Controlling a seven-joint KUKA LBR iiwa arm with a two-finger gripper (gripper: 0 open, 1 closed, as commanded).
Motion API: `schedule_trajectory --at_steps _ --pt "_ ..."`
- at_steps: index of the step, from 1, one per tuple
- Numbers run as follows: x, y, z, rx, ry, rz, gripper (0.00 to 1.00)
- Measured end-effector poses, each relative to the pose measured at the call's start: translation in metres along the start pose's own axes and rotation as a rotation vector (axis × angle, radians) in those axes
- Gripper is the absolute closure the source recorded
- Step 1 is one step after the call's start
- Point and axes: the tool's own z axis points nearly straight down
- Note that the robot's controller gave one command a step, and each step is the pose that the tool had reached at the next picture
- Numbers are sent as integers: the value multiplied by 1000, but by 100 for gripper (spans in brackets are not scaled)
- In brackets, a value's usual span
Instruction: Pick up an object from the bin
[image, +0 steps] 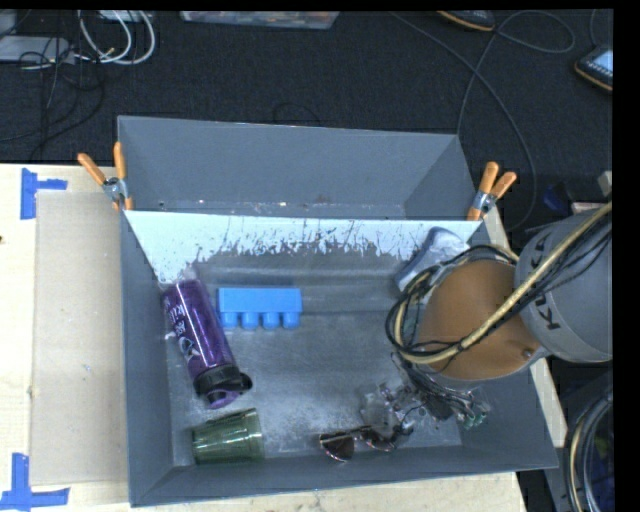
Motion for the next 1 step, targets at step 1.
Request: schedule_trajectory --at_steps 1 --pt "0 0 0 0 0 -1 100"
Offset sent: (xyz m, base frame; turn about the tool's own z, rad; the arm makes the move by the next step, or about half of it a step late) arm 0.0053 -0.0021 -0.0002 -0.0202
